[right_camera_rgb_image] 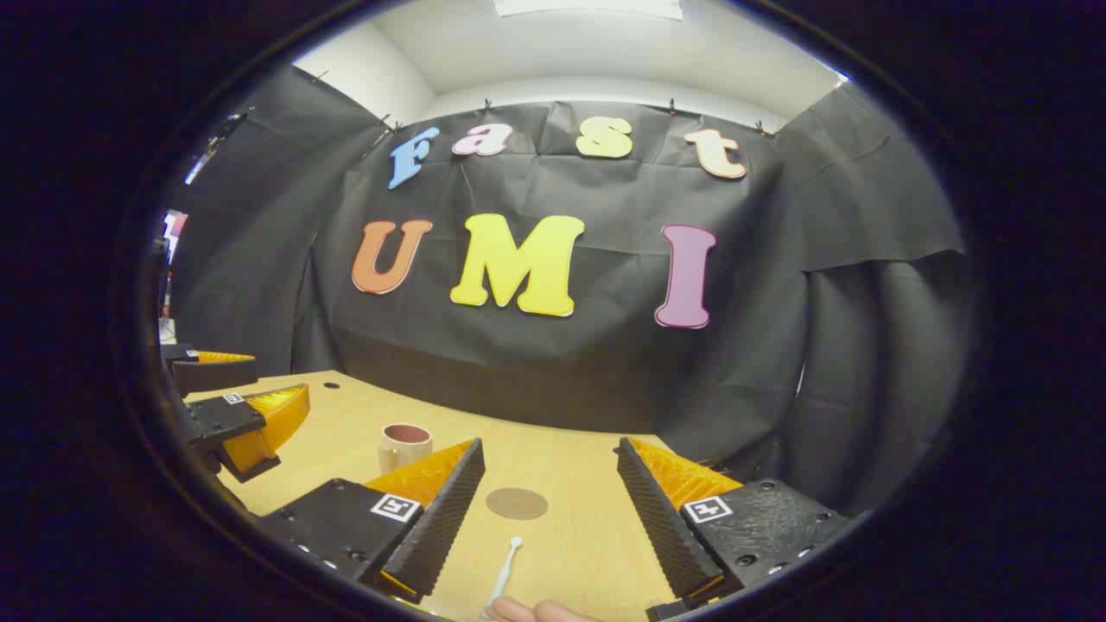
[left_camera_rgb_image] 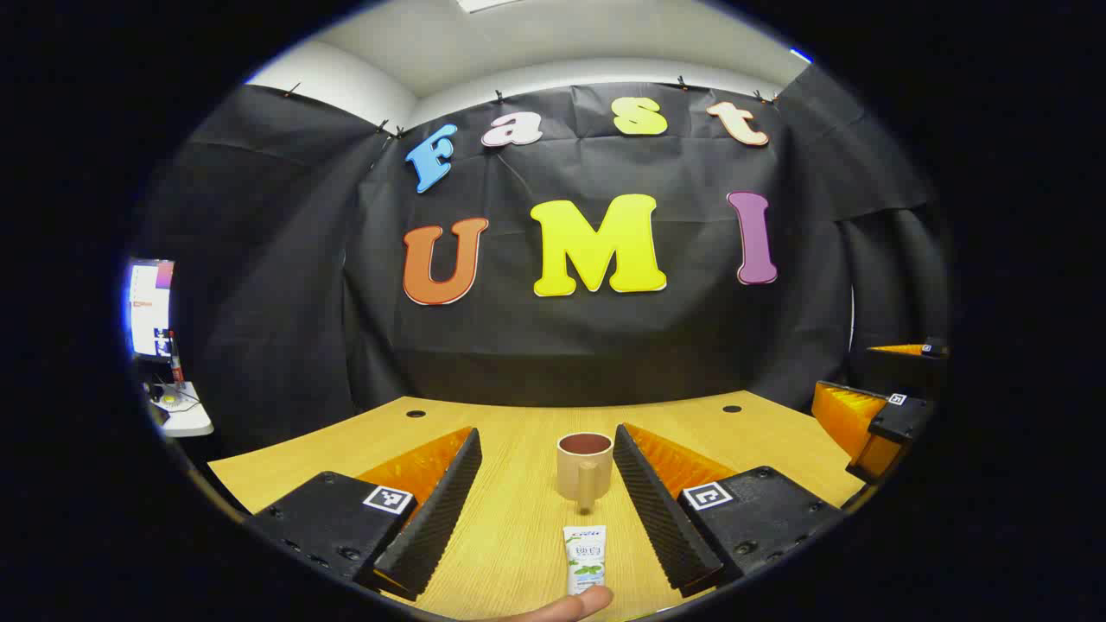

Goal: Put the toothbrush and toothpaste on the desktop into the cup, then pick up the cup and place it on the coaster on the desktop.

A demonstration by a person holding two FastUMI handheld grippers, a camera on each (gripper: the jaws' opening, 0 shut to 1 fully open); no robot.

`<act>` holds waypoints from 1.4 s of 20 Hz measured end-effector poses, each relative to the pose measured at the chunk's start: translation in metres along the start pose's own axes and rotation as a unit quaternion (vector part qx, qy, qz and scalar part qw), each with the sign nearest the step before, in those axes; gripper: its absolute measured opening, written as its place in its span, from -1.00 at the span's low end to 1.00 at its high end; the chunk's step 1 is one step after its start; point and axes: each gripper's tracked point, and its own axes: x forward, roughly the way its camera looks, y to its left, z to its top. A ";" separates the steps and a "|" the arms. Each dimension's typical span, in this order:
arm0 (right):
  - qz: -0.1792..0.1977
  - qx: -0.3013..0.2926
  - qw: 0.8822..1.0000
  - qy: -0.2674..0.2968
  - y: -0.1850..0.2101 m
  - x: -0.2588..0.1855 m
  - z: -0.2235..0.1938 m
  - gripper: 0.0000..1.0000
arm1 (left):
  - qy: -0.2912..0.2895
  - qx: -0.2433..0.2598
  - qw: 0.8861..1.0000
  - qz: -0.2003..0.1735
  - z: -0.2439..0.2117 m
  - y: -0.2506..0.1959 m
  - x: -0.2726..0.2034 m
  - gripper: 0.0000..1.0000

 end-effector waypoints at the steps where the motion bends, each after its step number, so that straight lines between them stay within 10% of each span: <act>1: 0.002 0.001 1.000 0.003 0.002 0.000 -0.003 0.89 | 0.001 -0.006 1.000 -0.009 0.000 -0.005 0.001 0.95; 28: 0.008 0.056 0.998 0.006 -0.026 -0.010 -0.031 0.89 | -0.028 0.026 0.999 -0.015 0.055 -0.034 -0.030 0.94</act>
